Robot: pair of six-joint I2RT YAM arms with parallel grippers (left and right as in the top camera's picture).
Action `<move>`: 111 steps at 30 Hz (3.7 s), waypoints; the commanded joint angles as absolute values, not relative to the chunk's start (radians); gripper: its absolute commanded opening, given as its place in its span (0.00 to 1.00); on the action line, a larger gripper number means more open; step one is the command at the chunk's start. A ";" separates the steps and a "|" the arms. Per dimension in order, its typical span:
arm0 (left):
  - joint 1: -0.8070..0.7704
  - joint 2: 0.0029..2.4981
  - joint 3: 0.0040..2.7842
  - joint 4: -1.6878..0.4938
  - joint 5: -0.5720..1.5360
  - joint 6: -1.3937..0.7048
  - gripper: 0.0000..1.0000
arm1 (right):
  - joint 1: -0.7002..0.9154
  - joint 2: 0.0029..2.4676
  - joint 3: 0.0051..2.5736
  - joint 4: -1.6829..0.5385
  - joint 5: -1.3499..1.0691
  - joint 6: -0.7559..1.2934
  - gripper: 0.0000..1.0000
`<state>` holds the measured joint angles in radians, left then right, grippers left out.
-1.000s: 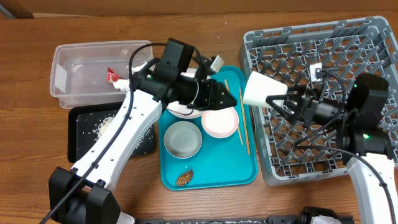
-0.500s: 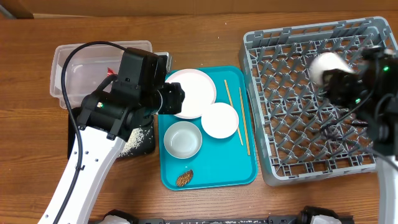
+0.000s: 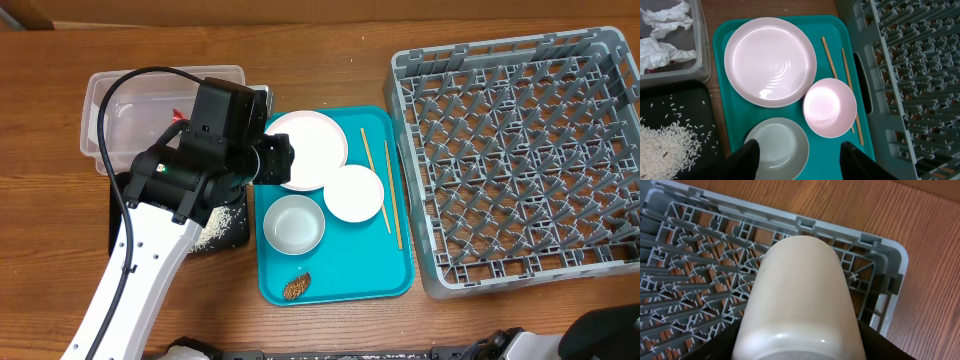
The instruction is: Sort waste into correct bins and load items into the dishwasher
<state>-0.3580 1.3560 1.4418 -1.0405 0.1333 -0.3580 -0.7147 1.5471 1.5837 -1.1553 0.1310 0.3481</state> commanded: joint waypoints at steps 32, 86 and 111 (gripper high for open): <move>-0.356 1.353 1.450 -1.058 0.123 -0.337 0.56 | -0.675 1.512 1.340 -0.961 -0.289 0.310 0.77; -0.356 1.353 1.450 -1.070 0.123 -0.345 0.58 | 0.209 1.434 0.970 -0.990 -0.176 0.187 0.07; -0.356 1.353 1.450 -1.069 0.123 -0.344 0.59 | 0.208 1.439 0.970 -0.760 -0.007 0.182 0.06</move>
<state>-0.3580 1.3560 1.4418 -1.0702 0.1333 -0.3588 0.2230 1.4357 0.9607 -0.7891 -0.1299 0.2222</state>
